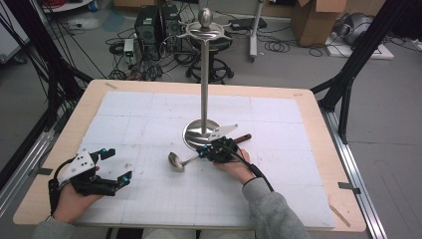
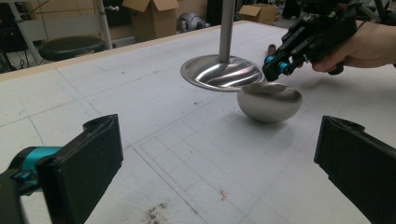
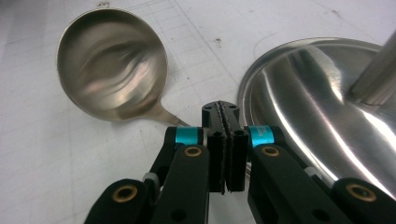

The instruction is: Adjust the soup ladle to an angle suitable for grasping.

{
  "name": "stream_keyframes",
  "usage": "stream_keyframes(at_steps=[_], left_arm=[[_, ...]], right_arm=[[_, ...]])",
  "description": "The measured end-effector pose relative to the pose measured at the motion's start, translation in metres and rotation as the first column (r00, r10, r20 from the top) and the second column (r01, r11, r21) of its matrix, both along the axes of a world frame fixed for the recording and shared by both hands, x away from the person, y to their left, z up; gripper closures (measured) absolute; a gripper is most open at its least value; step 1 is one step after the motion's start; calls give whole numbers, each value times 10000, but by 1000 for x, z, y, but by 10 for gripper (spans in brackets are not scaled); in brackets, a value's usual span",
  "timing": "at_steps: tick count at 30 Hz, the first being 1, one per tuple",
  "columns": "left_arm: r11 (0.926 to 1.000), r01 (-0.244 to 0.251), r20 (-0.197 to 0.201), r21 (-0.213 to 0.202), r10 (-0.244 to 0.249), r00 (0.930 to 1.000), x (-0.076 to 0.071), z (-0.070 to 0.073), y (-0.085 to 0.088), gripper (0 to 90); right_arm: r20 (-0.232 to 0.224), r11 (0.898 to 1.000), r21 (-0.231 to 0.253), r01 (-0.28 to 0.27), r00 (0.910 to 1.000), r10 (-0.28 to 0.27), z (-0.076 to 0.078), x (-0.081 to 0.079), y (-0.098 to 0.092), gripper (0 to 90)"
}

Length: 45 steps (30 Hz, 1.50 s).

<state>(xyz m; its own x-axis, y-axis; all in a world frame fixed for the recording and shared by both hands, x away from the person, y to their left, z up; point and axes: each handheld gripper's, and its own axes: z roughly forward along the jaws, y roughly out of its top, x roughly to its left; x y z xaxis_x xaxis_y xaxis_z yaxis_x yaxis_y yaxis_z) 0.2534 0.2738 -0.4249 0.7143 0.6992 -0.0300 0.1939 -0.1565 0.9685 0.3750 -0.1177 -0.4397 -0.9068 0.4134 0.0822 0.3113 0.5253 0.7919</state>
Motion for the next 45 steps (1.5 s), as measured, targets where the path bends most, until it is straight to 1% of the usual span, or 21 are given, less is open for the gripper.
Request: stream_keyframes(at_steps=[5,7,10,12,13,15,16,20,21,23,26,28,31,34,36,37,38,40,42,43,45], left_arm=[[9999,-104,-58,37,104,9999,-3,0,4,17],[9999,-140,-92,44,141,9999,-4,-1,4,17],[9998,-177,-102,94,178,9998,-6,-1,6,17],[9997,-217,-96,145,218,9997,-8,-1,7,17],[9995,-285,-113,125,286,9995,-9,-1,7,17],[9993,-341,-143,182,343,9993,-10,-2,8,17],[9990,-378,-178,238,383,9991,-11,-2,9,17],[9983,-470,-209,358,478,9986,-15,-3,11,17],[9983,-464,-191,362,471,9987,-16,-3,11,17],[9981,-536,-154,312,541,9984,-18,-3,12,17],[9982,-591,-199,26,592,9980,-20,-2,13,17],[9986,-535,-152,-59,534,9985,-20,0,12,17],[9992,-392,-167,2,392,9991,-20,-1,10,17],[9994,-355,-172,-17,355,9992,-19,-1,9,17],[9993,-366,-164,-63,365,9992,-18,-1,9,17],[9994,-332,-179,-40,332,9993,-18,-1,9,17],[9994,-331,-180,-38,330,9993,-18,-1,9,17],[9996,-287,-181,-18,286,9994,-17,-1,8,17],[9997,-228,-186,-15,228,9996,-16,-1,8,17],[9997,-249,-199,-68,248,9995,-15,-1,7,17],[9998,-177,-212,-40,176,9996,-13,-1,6,17]], right_arm=[[-129,9999,-28,-121,9998,120,-4,0,12,897],[-67,9998,-40,-175,9998,174,-5,1,13,897],[-147,9999,-90,-121,9998,120,-6,2,15,897],[-89,9998,-102,-152,9998,151,-7,3,17,897],[-134,9998,-151,-141,9998,139,-7,3,18,897],[-11,9993,-189,-319,9995,319,-8,4,22,898],[-32,9990,-240,-375,9993,374,-8,4,24,897],[-9,9978,-472,-470,9989,470,-10,6,33,897],[-95,9983,-436,-400,9992,396,-11,6,35,897],[-95,9979,-473,-434,9990,429,-11,9,35,898],[-355,9985,-367,-417,9986,404,-11,10,34,897],[-281,9982,-428,-416,9988,404,-11,9,35,897],[-288,9979,-465,-454,9986,441,-11,9,34,898],[-618,9984,-306,-469,9971,450,-12,10,31,898],[-774,9984,-361,-445,9961,416,-11,8,30,897],[-711,9980,-367,-510,9963,483,-11,8,30,898],[-801,9977,-424,-525,9956,490,-10,7,29,899],[-711,9969,-489,-609,9958,574,-10,5,28,899],[-646,9971,-547,-520,9967,485,-10,3,28,899],[-529,9969,-607,-497,9975,465,-10,1,29,899],[-426,9963,-682,-522,9979,494,-9,-1,29,899]])
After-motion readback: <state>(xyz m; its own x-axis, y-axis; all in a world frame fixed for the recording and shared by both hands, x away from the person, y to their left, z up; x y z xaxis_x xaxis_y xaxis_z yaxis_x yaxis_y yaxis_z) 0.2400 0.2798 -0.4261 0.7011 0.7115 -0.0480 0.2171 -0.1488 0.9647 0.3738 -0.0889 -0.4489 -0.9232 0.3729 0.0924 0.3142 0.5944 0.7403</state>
